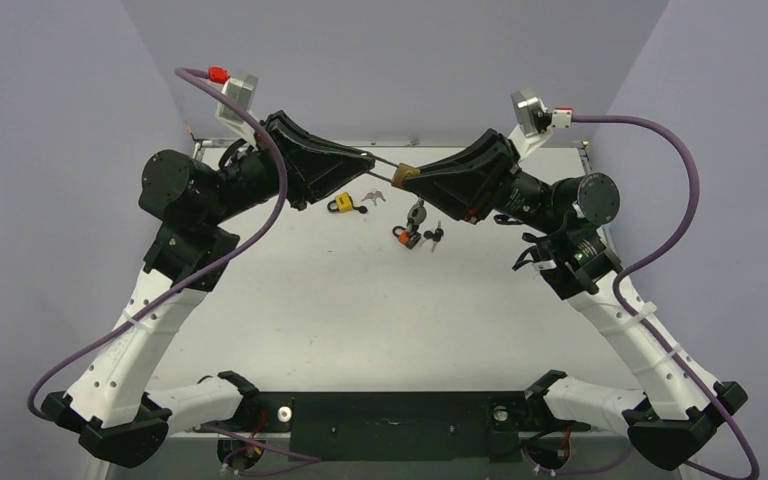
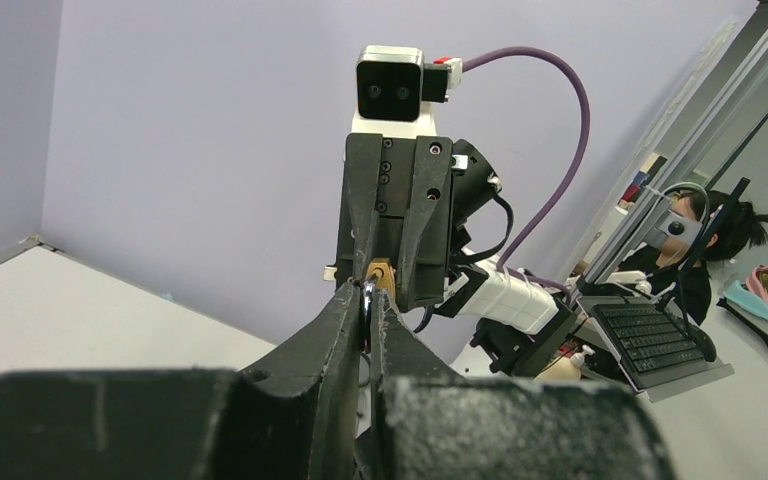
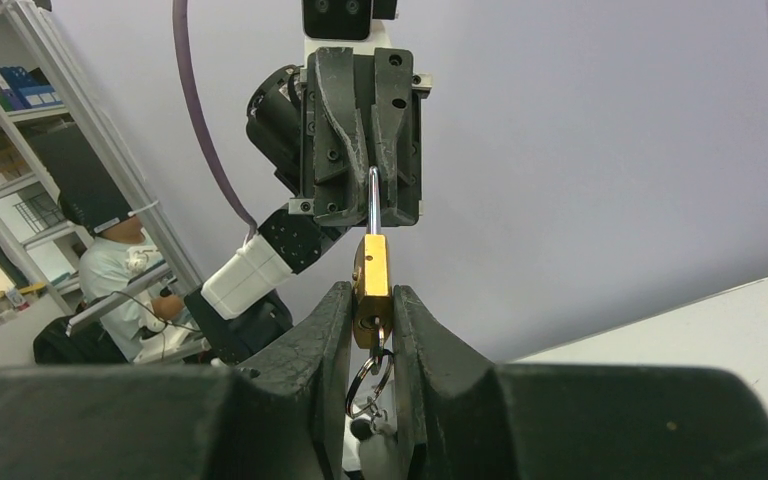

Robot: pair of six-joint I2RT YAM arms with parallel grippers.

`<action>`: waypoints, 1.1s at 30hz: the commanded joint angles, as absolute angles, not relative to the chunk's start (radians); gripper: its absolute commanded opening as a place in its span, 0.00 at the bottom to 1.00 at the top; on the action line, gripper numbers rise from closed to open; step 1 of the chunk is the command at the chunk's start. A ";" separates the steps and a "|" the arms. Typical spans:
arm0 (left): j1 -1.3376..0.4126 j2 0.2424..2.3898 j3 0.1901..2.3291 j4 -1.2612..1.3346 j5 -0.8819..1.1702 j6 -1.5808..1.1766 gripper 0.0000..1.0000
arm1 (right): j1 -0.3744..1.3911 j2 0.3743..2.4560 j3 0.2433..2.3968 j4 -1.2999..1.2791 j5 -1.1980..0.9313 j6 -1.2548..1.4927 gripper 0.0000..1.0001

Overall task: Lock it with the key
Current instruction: Lock the lock.

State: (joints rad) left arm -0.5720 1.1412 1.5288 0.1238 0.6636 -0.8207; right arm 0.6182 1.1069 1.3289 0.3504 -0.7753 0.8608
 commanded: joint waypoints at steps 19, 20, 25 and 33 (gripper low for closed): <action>-0.714 1.148 1.471 -0.039 0.595 -0.696 0.00 | 0.679 1.088 1.423 0.222 -0.579 0.671 0.00; -0.716 1.146 1.472 -0.056 0.595 -0.685 0.00 | 0.678 1.090 1.426 0.222 -0.578 0.671 0.00; -0.743 1.149 1.485 -0.120 0.584 -0.635 0.00 | 0.680 1.106 1.453 0.216 -0.576 0.674 0.00; -0.786 1.174 1.515 -0.205 0.580 -0.580 0.00 | 0.681 1.119 1.472 0.183 -0.572 0.664 0.00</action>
